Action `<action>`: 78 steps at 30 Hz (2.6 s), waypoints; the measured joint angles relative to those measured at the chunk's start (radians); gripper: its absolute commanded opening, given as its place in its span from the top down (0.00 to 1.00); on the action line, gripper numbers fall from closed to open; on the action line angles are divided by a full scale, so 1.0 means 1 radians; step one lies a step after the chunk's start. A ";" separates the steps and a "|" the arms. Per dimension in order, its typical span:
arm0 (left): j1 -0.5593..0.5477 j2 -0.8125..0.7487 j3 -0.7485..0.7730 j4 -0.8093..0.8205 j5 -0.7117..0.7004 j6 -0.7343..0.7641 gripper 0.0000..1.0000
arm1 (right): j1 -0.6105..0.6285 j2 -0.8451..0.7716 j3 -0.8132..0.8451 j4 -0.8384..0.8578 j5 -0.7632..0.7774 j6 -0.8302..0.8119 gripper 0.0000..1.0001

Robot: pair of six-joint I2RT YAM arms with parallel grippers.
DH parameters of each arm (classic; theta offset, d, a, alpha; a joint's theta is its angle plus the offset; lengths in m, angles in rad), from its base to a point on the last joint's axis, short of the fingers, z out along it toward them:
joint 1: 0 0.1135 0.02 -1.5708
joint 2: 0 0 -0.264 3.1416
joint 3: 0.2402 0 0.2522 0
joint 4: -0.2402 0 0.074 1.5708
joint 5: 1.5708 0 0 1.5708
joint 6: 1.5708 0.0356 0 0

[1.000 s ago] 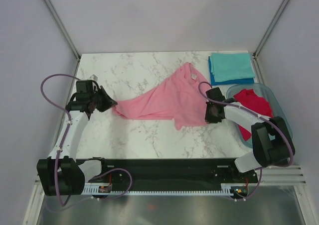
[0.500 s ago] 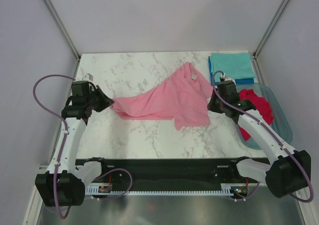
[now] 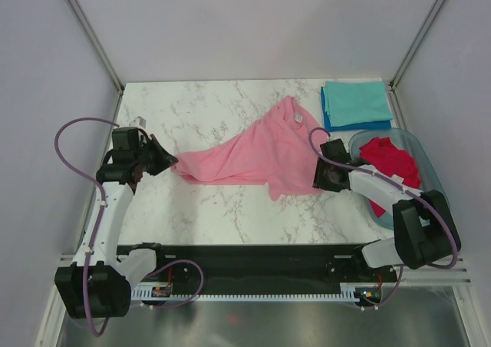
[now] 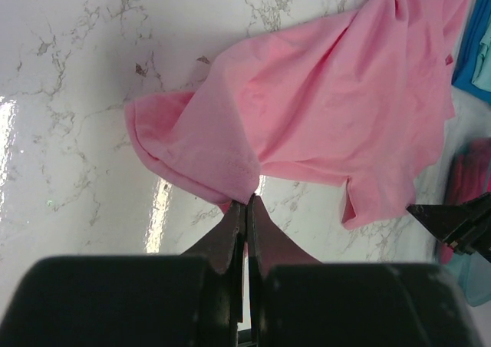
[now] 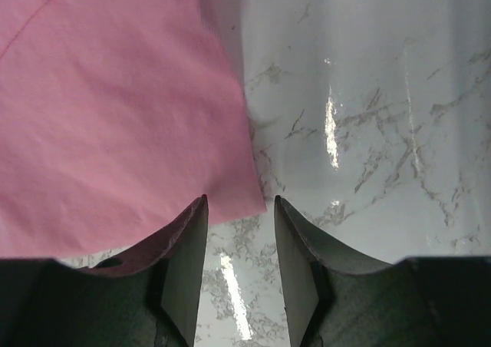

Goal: Fold and stack the t-shirts
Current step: Flatten the tshirt out

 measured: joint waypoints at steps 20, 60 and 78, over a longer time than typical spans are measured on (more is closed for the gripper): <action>0.000 -0.016 -0.013 0.000 -0.038 0.000 0.98 | 0.000 -0.201 0.127 -0.160 0.023 0.004 1.00; 0.000 0.255 0.006 0.032 -0.093 -0.012 0.98 | -0.087 0.291 0.512 -0.169 -0.093 -0.159 0.61; 0.000 0.255 0.006 0.047 -0.084 -0.012 0.98 | -0.134 0.341 0.303 0.132 -0.288 -0.040 0.62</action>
